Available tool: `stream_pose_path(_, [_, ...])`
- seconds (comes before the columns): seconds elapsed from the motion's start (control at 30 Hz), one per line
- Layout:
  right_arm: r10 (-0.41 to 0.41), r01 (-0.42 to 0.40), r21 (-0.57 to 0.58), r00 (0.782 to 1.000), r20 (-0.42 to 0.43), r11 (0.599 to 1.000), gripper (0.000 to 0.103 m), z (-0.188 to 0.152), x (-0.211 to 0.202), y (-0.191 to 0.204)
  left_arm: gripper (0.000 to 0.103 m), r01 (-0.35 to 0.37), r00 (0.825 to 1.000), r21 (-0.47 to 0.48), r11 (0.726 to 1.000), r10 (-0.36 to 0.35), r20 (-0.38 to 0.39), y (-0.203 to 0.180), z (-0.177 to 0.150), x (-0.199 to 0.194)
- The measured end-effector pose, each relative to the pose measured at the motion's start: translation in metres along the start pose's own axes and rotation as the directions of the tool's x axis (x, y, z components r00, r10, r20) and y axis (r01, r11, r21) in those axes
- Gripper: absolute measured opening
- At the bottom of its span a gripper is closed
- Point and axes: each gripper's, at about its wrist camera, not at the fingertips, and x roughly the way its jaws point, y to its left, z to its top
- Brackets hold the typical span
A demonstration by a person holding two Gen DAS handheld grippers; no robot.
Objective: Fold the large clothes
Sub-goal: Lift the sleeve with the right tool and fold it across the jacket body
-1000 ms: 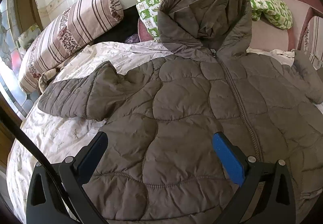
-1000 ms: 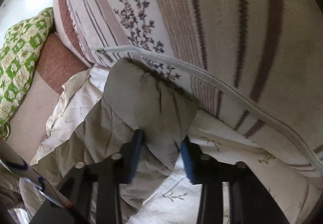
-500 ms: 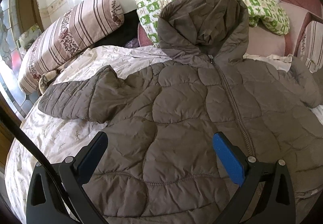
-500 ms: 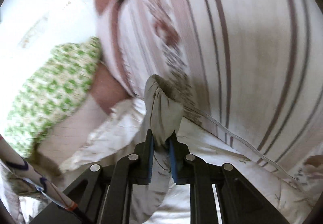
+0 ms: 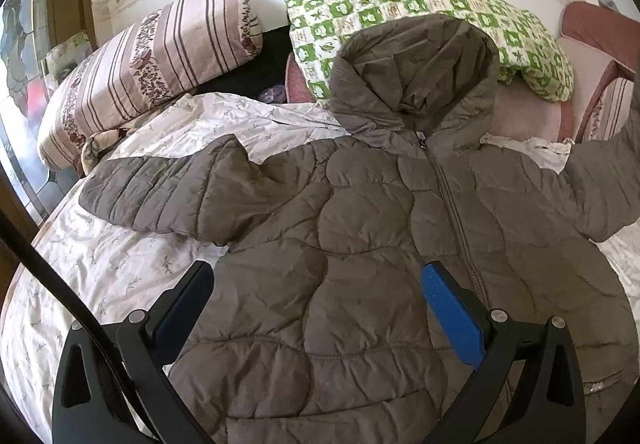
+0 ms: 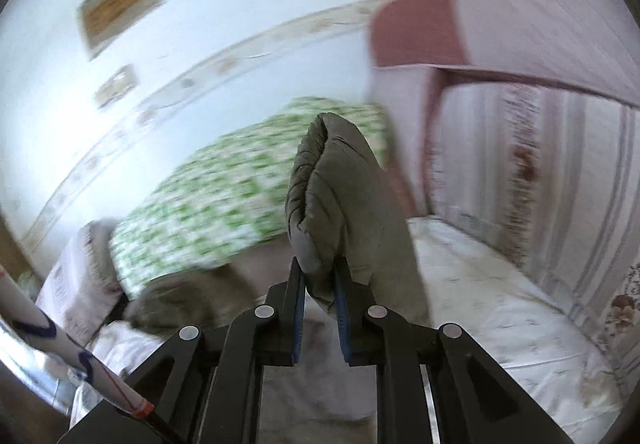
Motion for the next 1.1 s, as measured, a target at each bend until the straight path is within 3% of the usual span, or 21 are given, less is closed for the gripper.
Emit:
stream_pose_path(0.2, [0.143, -0.148, -0.087, 0.988, -0.061, 0.985, 0.015, -0.029, -0.003, 0.088, 0.103, -0.001, 1.0, -0.023, 1.0, 0.001, -0.005, 0.007, 0.001, -0.002])
stream_pose_path(0.37, [0.237, -0.258, -0.125, 0.958, -0.162, 0.958, 0.015, -0.07, 0.019, 0.144, 0.103, -0.004, 1.0, -0.052, 0.999, 0.003, -0.016, 0.016, 0.001, -0.001])
stream_pose_path(0.47, [0.283, -0.313, -0.102, 0.93, -0.234, 0.944, 0.015, -0.095, 0.042, 0.159, 0.103, -0.012, 1.0, -0.058, 0.998, 0.011, -0.023, 0.02, 0.001, 0.002])
stream_pose_path(0.6, [0.344, -0.383, -0.055, 0.875, -0.341, 0.922, 0.015, -0.14, 0.082, 0.177, 0.103, -0.018, 0.999, -0.068, 0.998, 0.016, -0.035, 0.022, 0.001, 0.006])
stream_pose_path(0.9, [0.364, -0.384, 0.079, 0.764, -0.533, 0.92, 0.015, -0.243, 0.17, 0.176, 0.103, -0.036, 0.998, -0.072, 0.997, 0.032, -0.062, 0.023, -0.001, 0.017])
stream_pose_path(0.97, [0.376, -0.393, 0.099, 0.731, -0.569, 0.914, 0.023, -0.255, 0.181, 0.176, 0.103, -0.037, 0.997, -0.073, 0.997, 0.032, -0.065, 0.023, -0.001, 0.02])
stream_pose_path(1.0, [0.389, -0.405, 0.115, 0.703, -0.595, 0.907, 0.037, -0.261, 0.185, 0.176, 0.103, -0.038, 0.997, -0.072, 0.997, 0.033, -0.065, 0.022, -0.001, 0.02])
stream_pose_path(1.07, [0.398, -0.428, 0.101, 0.695, -0.599, 0.898, 0.049, -0.258, 0.18, 0.176, 0.103, -0.037, 0.997, -0.068, 0.997, 0.033, -0.07, 0.021, -0.001, 0.022])
stream_pose_path(1.1, [0.402, -0.444, 0.077, 0.707, -0.582, 0.893, 0.052, -0.252, 0.173, 0.175, 0.103, -0.037, 0.997, -0.067, 0.997, 0.032, -0.072, 0.02, -0.001, 0.023])
